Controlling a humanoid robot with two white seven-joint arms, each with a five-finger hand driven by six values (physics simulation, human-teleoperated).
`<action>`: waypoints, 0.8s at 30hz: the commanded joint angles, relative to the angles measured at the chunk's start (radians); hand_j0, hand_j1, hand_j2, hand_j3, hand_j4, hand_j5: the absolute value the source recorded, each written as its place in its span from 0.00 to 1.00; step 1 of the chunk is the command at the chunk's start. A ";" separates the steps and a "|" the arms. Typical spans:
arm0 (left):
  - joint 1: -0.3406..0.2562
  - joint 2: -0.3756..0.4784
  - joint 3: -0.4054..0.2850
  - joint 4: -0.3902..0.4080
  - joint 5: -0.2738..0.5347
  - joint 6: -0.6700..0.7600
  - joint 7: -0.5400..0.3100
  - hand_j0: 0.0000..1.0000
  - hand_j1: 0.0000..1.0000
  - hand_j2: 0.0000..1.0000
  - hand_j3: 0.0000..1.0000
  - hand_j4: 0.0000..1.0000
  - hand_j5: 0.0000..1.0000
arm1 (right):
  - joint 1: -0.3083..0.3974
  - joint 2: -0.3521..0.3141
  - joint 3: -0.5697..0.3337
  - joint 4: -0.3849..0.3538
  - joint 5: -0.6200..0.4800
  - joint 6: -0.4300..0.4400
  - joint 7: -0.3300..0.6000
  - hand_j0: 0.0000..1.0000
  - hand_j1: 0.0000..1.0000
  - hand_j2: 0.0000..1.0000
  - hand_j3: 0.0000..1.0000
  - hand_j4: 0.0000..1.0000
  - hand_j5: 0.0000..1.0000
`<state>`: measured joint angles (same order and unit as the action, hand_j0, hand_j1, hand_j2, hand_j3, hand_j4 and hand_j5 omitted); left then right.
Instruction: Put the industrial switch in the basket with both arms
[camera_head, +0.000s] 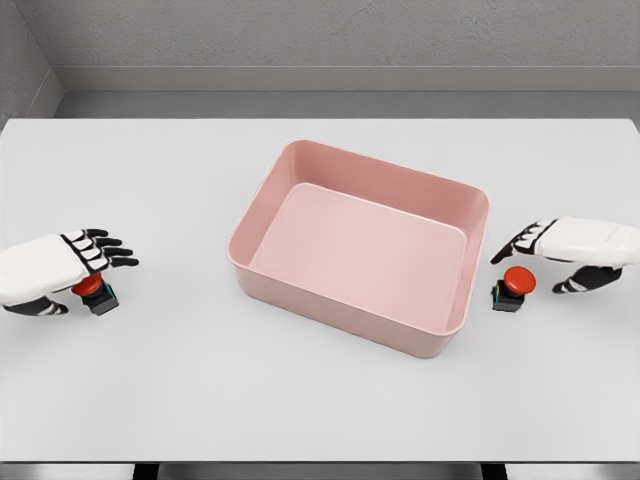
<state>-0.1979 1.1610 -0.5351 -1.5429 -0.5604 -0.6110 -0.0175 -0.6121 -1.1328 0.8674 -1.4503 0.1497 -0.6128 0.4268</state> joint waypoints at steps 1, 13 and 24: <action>0.000 -0.003 0.000 0.001 0.005 0.000 0.001 1.00 1.00 1.00 1.00 1.00 1.00 | 0.000 -0.001 -0.002 -0.010 -0.007 0.002 0.000 0.84 0.84 0.84 0.84 0.84 0.84; 0.000 -0.006 -0.002 0.001 -0.010 0.000 0.007 1.00 1.00 1.00 1.00 1.00 1.00 | 0.017 -0.002 -0.001 -0.030 -0.007 0.002 -0.002 0.80 0.80 0.80 0.80 0.80 0.80; 0.002 -0.007 -0.002 0.001 -0.010 0.000 0.007 0.92 0.92 0.92 0.92 0.92 0.92 | 0.026 -0.001 -0.001 -0.032 -0.007 0.002 -0.002 0.78 0.78 0.78 0.78 0.78 0.78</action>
<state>-0.1979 1.1526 -0.5376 -1.5416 -0.5773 -0.6110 -0.0112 -0.5860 -1.1326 0.8675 -1.4815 0.1488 -0.6127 0.4245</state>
